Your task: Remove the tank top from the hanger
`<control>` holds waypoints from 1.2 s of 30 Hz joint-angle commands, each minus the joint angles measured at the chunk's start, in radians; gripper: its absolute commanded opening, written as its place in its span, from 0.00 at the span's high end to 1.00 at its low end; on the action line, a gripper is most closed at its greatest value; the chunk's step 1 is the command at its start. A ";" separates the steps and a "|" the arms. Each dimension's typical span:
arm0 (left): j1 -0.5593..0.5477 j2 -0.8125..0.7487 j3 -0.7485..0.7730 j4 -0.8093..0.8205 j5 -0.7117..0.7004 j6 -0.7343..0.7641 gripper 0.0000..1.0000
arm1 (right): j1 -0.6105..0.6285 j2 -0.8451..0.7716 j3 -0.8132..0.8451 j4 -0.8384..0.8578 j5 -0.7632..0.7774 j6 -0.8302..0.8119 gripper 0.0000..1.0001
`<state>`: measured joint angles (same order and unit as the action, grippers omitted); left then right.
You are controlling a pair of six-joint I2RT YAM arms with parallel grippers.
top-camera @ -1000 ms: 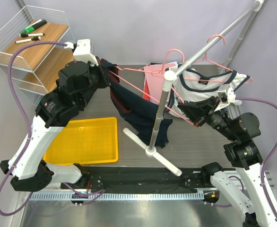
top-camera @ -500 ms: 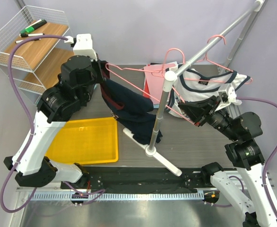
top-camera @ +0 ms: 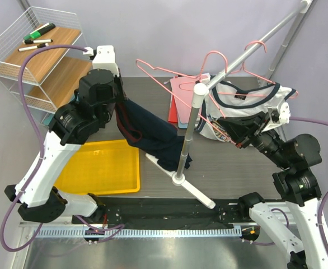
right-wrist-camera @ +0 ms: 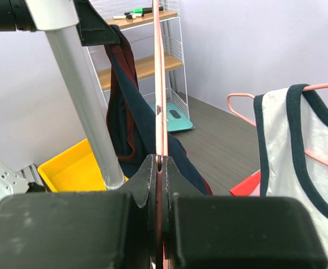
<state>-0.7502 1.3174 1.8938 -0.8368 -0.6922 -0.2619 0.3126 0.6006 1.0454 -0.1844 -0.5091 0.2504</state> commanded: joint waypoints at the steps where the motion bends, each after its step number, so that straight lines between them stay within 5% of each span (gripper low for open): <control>1: 0.008 -0.044 0.016 0.041 0.039 -0.036 1.00 | 0.000 -0.041 0.036 -0.035 0.040 -0.023 0.99; 12: 0.006 -0.083 0.060 0.030 0.230 -0.141 1.00 | 0.000 -0.105 0.005 -0.165 0.179 -0.042 0.99; 29: 0.006 -0.098 0.125 0.116 0.404 -0.165 1.00 | 0.000 -0.197 -0.090 -0.225 0.132 -0.008 0.98; 36: 0.006 -0.075 0.209 0.143 0.415 -0.102 1.00 | 0.000 -0.236 -0.110 -0.234 0.158 -0.005 0.75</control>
<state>-0.7502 1.2369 2.0323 -0.7959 -0.3008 -0.4164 0.3126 0.3759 0.9394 -0.4210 -0.3645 0.2398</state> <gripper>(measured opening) 0.008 0.180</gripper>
